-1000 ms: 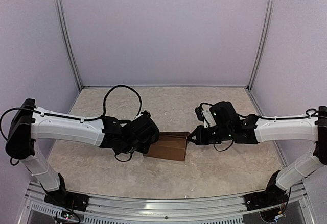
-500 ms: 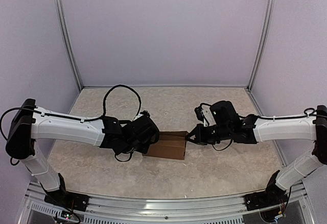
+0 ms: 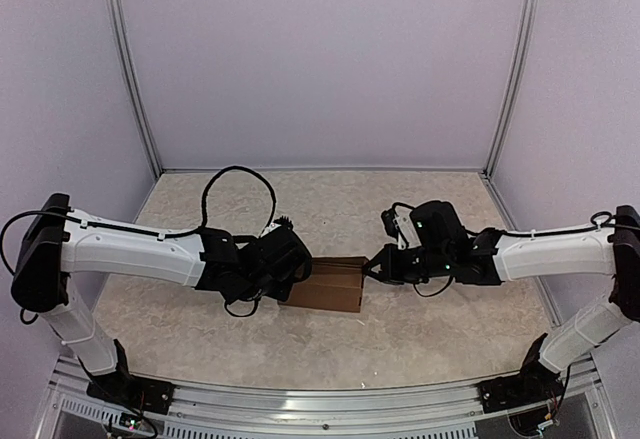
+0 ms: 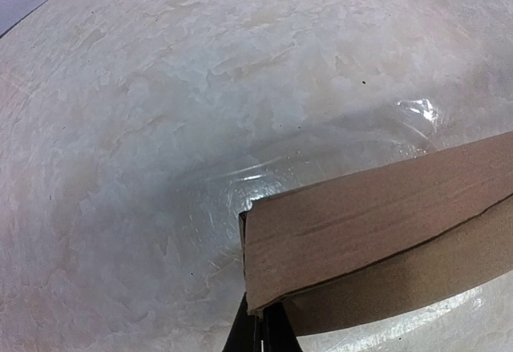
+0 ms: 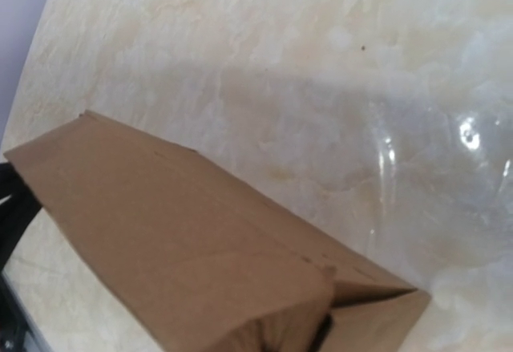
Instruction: Fold the paper box
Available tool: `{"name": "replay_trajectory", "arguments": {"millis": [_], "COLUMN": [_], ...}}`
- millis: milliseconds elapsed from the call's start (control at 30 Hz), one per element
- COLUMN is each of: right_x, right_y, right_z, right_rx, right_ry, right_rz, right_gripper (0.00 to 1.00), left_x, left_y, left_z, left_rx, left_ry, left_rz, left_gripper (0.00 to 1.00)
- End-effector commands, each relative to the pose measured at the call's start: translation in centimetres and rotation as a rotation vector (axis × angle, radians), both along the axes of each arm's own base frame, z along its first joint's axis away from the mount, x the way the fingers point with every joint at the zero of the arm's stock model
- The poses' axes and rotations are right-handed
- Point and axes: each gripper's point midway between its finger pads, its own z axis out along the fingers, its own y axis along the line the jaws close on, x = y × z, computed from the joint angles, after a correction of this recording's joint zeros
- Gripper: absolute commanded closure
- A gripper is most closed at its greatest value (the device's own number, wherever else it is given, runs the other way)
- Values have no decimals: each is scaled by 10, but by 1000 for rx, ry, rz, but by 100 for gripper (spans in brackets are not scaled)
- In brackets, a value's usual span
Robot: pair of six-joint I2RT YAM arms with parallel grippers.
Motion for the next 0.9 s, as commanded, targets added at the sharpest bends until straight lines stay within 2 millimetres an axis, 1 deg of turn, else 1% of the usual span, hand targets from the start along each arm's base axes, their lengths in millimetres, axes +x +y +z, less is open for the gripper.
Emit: {"name": "replay_trajectory", "arguments": {"millis": [0,267,433,533,600,633,733,867], "right_x": [-17,-21,-28,-36,-38,-38,-37,-35], "right_y": [-6,-7,-7,-2,-3,-4,-8,-5], "right_z": [-35,-34,-35,-34,-35,-34,-33,-26], "right_rx": [-108,-209,-271,-276,-289,-298,-314,-287], "right_ry": [40,-63,-127,-154,-168,-179,-199,-213], "right_rz": [16,-56,-100,-108,-125,-135,-152,-161], "right_gripper": [100,100,100,100,100,97,95,83], "left_x": [-27,-27,-27,-29,-30,-31,-32,-33], "left_y": [8,5,0,-4,-5,-6,-6,-7], "left_z": [-45,-42,-42,-43,-45,-46,-47,-46], "left_rx": [87,72,56,48,48,50,50,47], "left_ry": [159,164,172,176,183,185,188,186], "left_rz": [-53,-41,-40,-44,-47,-48,-48,-46], "left_gripper": [100,100,100,100,100,100,100,100]}}
